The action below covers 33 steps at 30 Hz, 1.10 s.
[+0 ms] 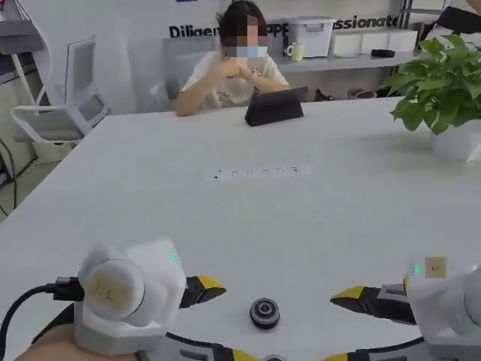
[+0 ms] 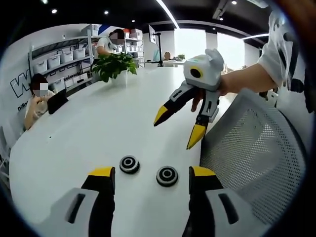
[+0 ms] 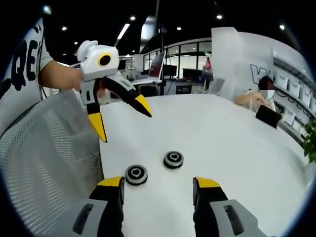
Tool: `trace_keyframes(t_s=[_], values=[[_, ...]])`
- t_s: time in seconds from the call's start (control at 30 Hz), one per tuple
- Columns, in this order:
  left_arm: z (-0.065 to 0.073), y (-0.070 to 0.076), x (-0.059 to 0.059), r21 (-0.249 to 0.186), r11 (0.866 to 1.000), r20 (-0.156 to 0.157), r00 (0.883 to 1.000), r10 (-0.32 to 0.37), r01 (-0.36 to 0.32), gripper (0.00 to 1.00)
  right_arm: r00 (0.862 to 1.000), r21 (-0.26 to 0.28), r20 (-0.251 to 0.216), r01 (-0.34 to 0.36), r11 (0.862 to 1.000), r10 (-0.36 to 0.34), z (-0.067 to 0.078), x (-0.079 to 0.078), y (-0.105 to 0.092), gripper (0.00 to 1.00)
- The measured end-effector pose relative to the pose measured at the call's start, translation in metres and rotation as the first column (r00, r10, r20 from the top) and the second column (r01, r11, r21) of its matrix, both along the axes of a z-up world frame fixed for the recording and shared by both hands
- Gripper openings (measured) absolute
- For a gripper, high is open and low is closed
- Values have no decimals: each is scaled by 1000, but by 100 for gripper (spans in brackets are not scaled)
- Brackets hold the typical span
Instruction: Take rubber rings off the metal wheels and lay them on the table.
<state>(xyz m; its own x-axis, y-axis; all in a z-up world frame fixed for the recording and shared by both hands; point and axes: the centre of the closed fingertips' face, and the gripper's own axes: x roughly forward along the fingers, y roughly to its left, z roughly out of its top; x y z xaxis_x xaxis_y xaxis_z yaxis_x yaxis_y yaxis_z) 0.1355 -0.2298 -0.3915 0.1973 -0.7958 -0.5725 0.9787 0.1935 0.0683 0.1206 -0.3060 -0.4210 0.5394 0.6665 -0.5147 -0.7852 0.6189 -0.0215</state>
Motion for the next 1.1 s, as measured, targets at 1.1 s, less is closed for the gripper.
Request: trace_keyframes(t_s=[1.1], values=[[-47,-24,-20,71,991,-82,991,-106,112,35,994,65,-78,-70,995,75,-25,-6,24,35]])
